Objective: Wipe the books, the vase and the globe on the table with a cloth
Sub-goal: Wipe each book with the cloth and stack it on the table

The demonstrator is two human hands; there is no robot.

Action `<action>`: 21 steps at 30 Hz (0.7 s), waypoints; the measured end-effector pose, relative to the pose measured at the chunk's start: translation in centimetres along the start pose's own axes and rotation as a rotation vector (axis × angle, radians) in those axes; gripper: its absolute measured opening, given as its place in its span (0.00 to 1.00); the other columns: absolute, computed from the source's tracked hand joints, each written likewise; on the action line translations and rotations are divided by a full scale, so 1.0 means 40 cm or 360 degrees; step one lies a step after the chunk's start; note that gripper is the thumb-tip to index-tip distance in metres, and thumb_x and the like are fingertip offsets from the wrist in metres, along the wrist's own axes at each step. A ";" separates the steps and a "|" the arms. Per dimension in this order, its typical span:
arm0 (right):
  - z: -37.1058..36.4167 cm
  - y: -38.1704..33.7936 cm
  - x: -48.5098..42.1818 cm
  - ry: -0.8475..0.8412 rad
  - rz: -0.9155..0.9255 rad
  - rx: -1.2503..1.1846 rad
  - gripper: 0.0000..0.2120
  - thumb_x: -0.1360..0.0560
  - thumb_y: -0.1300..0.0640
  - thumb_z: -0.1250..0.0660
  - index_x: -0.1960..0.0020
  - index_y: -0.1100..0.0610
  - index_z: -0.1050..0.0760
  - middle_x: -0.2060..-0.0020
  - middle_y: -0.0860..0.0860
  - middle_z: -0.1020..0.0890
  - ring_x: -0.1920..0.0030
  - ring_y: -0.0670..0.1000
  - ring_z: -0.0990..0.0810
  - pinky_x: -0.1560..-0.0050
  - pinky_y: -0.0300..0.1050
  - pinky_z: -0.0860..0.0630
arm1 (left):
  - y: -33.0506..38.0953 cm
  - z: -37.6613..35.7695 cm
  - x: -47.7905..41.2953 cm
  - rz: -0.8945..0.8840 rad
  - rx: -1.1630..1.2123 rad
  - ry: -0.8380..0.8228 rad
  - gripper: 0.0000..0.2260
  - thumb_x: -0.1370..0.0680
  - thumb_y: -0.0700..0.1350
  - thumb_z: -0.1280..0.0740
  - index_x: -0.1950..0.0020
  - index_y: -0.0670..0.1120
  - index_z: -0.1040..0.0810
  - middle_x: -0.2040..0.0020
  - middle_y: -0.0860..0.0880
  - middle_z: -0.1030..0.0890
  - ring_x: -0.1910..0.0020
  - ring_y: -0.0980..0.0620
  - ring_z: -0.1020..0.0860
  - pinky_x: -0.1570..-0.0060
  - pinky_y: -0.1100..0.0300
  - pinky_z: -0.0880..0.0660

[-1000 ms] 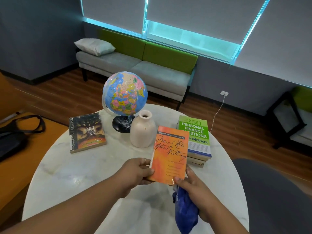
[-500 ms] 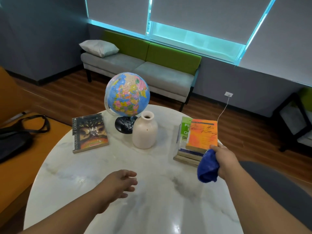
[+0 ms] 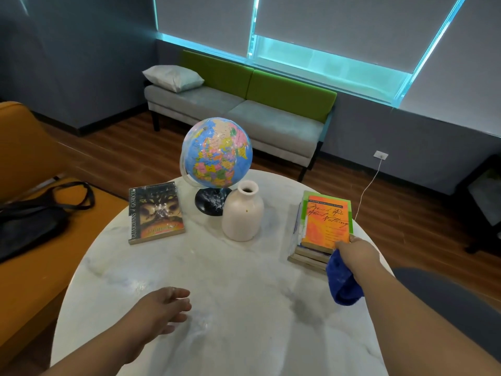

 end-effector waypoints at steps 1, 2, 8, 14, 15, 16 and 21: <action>-0.001 -0.002 -0.002 0.0002 0.0013 0.0044 0.13 0.20 0.53 0.43 0.40 0.57 0.27 0.52 0.57 0.20 0.54 0.58 0.23 0.51 0.48 0.27 | 0.000 -0.001 0.000 -0.0007 -0.0001 0.0002 0.23 0.37 0.53 0.32 0.43 0.49 0.22 0.51 0.50 0.15 0.51 0.50 0.17 0.54 0.58 0.23; 0.000 -0.004 -0.003 0.0003 0.0023 0.0084 0.13 0.20 0.53 0.43 0.40 0.57 0.27 0.53 0.57 0.21 0.55 0.57 0.24 0.53 0.46 0.28 | 0.000 -0.001 0.000 -0.0010 -0.0002 0.0002 0.22 0.37 0.54 0.32 0.44 0.49 0.22 0.51 0.50 0.15 0.51 0.50 0.17 0.53 0.57 0.23; -0.012 -0.007 0.010 0.0013 -0.0035 0.0163 0.15 0.18 0.52 0.45 0.37 0.58 0.28 0.58 0.55 0.25 0.59 0.55 0.27 0.55 0.44 0.31 | 0.003 0.004 -0.006 -0.0027 -0.0009 -0.0001 0.21 0.36 0.54 0.33 0.45 0.50 0.22 0.51 0.50 0.16 0.51 0.50 0.17 0.51 0.56 0.23; -0.006 0.006 0.101 0.0375 0.0163 -0.0355 0.21 0.20 0.50 0.40 0.29 0.54 0.37 0.52 0.57 0.19 0.53 0.59 0.22 0.55 0.49 0.27 | -0.010 0.027 -0.024 -0.0056 -0.0045 0.0083 0.16 0.31 0.50 0.29 0.44 0.48 0.21 0.51 0.48 0.16 0.52 0.49 0.18 0.57 0.59 0.24; -0.004 -0.003 0.124 0.0427 0.0229 -0.0459 0.21 0.20 0.50 0.40 0.30 0.53 0.37 0.52 0.56 0.19 0.53 0.59 0.22 0.55 0.49 0.27 | -0.010 0.034 -0.034 -0.0090 -0.0085 0.0163 0.12 0.27 0.47 0.29 0.44 0.47 0.21 0.51 0.48 0.17 0.52 0.49 0.19 0.56 0.58 0.24; -0.003 -0.016 0.147 0.0436 0.0293 -0.0540 0.20 0.20 0.50 0.39 0.30 0.52 0.36 0.52 0.56 0.20 0.53 0.58 0.22 0.55 0.48 0.27 | -0.008 0.045 -0.050 -0.0143 -0.0191 0.0278 0.09 0.24 0.44 0.30 0.44 0.47 0.21 0.50 0.48 0.17 0.52 0.50 0.20 0.54 0.57 0.24; -0.062 -0.079 0.240 0.0196 0.0511 -0.0668 0.16 0.22 0.53 0.36 0.34 0.50 0.31 0.52 0.47 0.23 0.50 0.52 0.25 0.52 0.45 0.31 | 0.056 0.133 -0.149 -0.0354 -0.0733 0.0810 0.12 0.21 0.44 0.34 0.38 0.47 0.21 0.42 0.48 0.20 0.53 0.52 0.24 0.48 0.57 0.25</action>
Point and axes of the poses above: each hand's wrist, its own x-axis away from the middle knuckle, its own z-axis out of the back of the hand, y = z × x, the point moved 2 cm from there along -x, towards the middle knuckle
